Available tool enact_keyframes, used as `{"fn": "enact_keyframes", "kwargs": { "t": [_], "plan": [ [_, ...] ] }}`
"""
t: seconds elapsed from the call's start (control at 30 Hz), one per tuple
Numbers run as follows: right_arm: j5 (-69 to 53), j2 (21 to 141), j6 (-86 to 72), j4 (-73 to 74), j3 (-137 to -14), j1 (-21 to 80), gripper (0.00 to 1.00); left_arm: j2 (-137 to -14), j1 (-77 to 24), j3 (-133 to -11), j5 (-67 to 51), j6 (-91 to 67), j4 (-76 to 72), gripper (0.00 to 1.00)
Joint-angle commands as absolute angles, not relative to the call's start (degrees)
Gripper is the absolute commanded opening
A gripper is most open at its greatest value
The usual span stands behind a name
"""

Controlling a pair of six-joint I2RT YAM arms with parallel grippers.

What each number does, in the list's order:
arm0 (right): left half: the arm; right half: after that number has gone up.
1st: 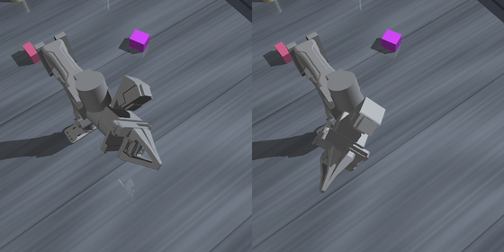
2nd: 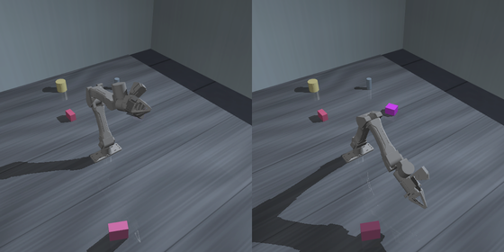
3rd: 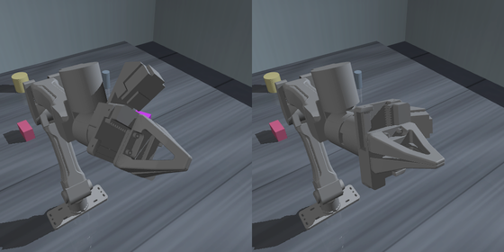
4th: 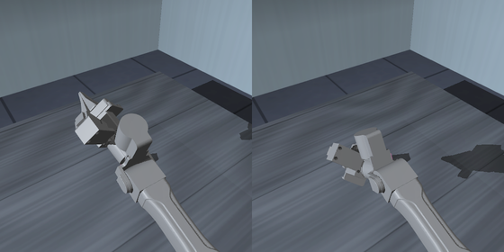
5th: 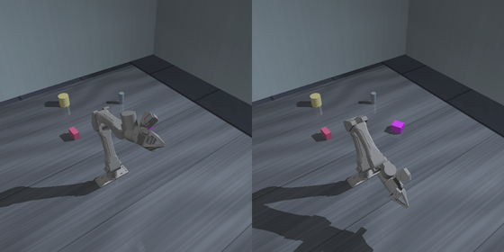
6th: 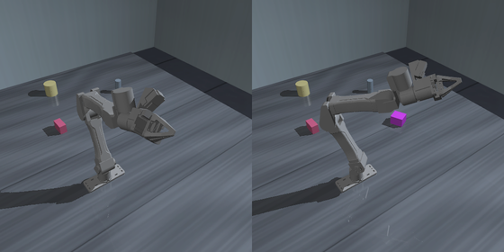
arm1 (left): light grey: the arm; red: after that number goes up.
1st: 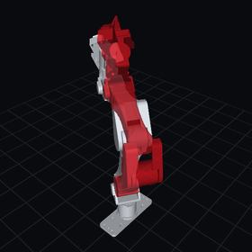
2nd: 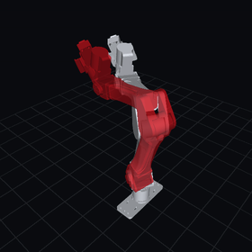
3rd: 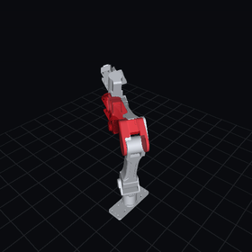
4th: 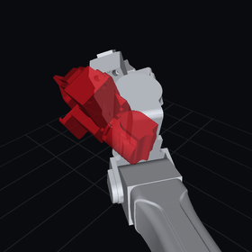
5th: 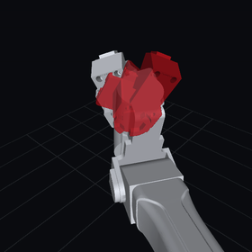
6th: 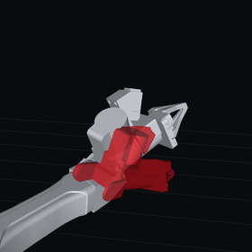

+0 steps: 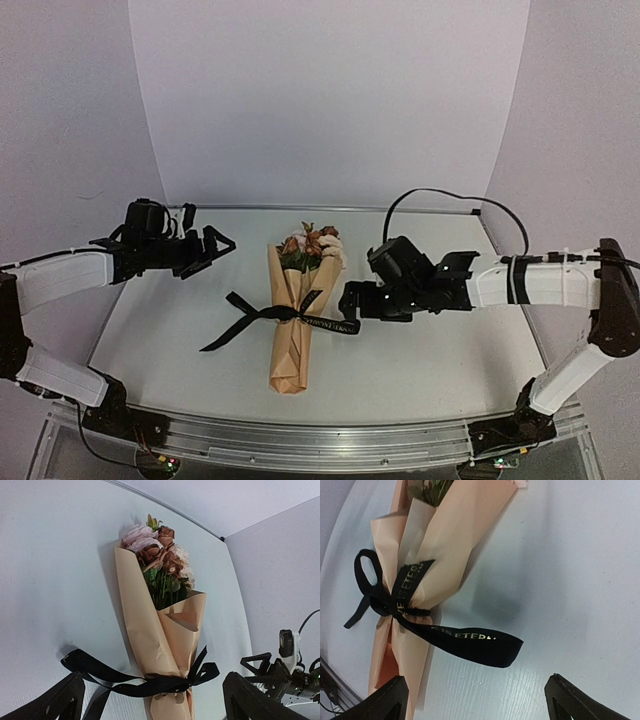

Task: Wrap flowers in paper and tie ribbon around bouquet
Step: Tie the half-tied ribbon around the folded bouquet, then reset both arms

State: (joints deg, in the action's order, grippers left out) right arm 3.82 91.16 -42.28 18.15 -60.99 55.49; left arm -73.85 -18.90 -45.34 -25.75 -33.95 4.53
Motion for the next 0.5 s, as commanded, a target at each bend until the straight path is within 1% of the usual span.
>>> {"fn": "enact_keyframes", "kwargs": {
  "t": [0.0,0.23,0.47],
  "plan": [
    [8.86,82.65,-44.67,15.65,-58.49,52.80,0.98,-71.95,-19.07,-48.64,-25.72,-33.59,0.34,1.00],
    [19.77,73.09,-48.71,14.79,-52.81,50.64,0.98,-71.44,-19.08,-51.33,-21.49,-33.56,1.21,1.00],
    [22.82,69.48,-48.53,14.77,-50.87,50.40,0.98,-70.97,-19.07,-52.20,-19.96,-32.66,1.72,1.00]
  ]
}}
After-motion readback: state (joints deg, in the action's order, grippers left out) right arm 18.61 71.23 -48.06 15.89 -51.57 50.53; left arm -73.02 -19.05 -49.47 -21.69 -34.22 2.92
